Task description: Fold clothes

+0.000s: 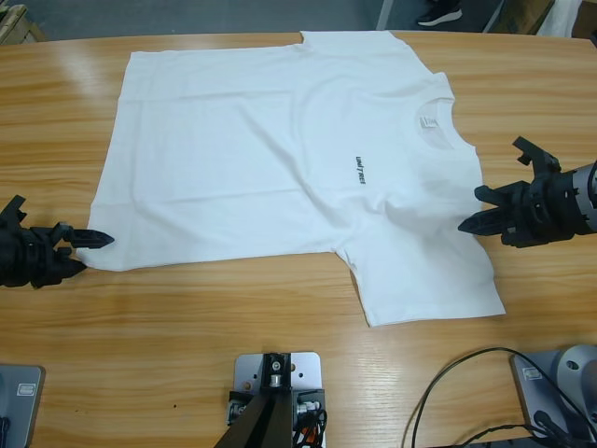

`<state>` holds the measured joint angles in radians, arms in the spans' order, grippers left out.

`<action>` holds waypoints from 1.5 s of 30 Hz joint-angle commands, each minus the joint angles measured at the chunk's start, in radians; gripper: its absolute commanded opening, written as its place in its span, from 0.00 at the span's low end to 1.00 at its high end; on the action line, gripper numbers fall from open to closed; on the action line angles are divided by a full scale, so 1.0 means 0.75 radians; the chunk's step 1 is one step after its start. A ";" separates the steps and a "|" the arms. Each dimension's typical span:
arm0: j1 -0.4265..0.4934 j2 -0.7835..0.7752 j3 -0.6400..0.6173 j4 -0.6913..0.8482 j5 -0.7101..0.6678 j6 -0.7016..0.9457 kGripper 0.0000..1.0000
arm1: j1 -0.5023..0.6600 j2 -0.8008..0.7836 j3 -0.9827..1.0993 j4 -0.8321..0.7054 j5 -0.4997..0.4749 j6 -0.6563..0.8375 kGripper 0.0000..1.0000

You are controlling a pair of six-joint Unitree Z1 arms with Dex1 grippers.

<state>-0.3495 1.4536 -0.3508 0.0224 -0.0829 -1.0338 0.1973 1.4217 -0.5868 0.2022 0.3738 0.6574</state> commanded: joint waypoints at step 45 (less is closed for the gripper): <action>0.174 -0.165 0.202 -0.372 -0.223 0.155 0.00 | -0.091 -0.043 0.020 -0.010 0.068 -0.019 0.00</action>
<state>-0.2369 1.3634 -0.2240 -0.2700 -0.2261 -0.9448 0.1415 1.4192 -0.5834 0.1901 0.4030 0.6574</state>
